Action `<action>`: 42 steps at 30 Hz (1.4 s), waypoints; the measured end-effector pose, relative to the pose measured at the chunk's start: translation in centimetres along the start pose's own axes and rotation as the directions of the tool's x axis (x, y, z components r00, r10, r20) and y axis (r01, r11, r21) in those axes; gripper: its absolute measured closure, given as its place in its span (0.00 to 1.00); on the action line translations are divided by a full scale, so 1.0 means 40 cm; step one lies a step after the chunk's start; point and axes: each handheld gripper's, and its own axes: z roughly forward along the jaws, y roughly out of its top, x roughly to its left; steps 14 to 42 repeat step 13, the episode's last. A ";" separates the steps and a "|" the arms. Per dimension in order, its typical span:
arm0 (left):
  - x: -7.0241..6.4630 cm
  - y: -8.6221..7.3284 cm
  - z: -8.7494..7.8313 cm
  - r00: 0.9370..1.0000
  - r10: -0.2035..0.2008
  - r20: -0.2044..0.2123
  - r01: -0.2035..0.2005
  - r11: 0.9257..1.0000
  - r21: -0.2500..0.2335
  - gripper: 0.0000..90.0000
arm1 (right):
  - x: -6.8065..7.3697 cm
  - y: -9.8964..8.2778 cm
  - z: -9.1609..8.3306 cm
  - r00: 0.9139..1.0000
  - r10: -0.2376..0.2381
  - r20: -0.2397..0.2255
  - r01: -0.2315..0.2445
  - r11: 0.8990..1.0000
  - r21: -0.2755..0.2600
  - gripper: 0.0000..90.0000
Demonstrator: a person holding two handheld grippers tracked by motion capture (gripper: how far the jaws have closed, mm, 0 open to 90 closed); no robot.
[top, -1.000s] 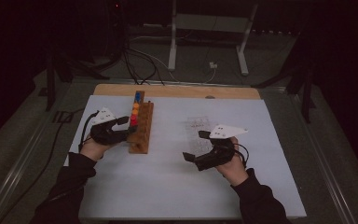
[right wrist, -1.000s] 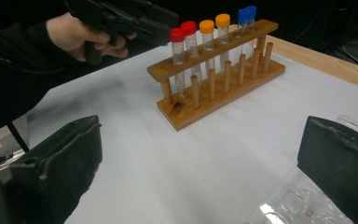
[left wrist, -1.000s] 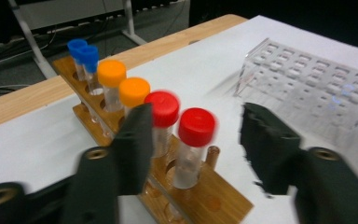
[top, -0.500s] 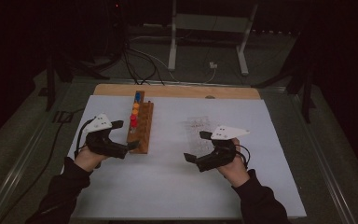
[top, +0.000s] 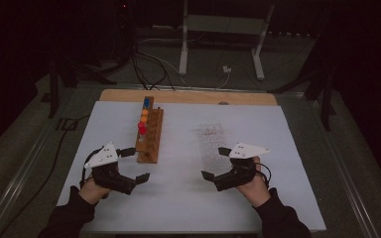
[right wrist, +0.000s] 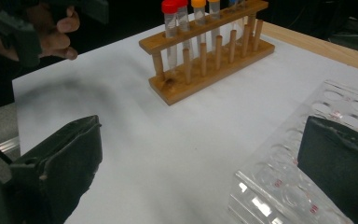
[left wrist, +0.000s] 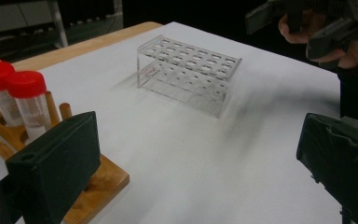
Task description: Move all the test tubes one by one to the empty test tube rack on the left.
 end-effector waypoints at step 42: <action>-0.024 -0.085 0.037 1.000 -0.009 0.018 0.008 0.999 0.036 0.01 | 0.000 -0.007 -0.009 1.000 -0.012 0.021 0.013 1.000 -0.015 0.00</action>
